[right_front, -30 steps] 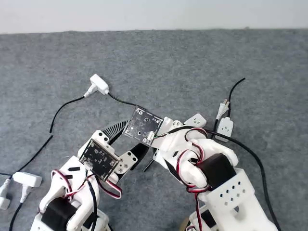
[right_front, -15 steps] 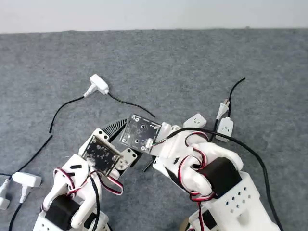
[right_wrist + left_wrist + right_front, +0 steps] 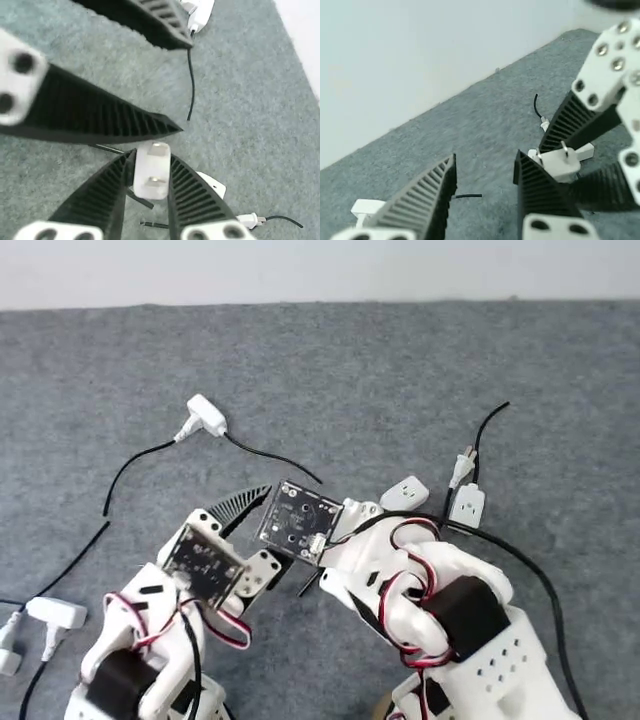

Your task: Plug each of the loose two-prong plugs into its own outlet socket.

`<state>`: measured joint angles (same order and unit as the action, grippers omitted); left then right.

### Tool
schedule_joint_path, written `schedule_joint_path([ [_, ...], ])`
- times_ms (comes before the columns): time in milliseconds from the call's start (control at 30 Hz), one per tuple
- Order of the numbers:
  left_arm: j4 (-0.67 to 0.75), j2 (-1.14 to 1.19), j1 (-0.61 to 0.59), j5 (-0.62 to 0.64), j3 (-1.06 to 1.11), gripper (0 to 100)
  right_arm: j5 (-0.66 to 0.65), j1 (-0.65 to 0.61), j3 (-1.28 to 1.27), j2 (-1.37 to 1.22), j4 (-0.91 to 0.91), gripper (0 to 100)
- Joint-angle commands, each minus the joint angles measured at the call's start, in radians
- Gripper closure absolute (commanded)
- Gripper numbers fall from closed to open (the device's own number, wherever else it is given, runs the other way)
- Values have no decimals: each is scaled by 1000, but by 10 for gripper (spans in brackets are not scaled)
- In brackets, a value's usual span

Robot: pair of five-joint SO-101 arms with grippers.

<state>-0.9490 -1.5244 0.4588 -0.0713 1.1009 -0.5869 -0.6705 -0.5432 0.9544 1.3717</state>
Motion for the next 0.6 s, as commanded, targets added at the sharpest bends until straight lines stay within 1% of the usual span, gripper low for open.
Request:
schedule_joint_path([
  [0, -26, -8, 2, -46, -88, 812, 5, 18, 11, 18, -27, 991],
  [200, -71, -8, 9, -49, -142, 812, 5, 18, 6, 18, -36, 991],
  [367, -137, -9, 129, -71, -174, 812, 5, 18, 6, 18, -39, 991],
  [567, -144, -43, 138, -94, -177, 812, 5, 15, 6, 18, -33, 991],
])
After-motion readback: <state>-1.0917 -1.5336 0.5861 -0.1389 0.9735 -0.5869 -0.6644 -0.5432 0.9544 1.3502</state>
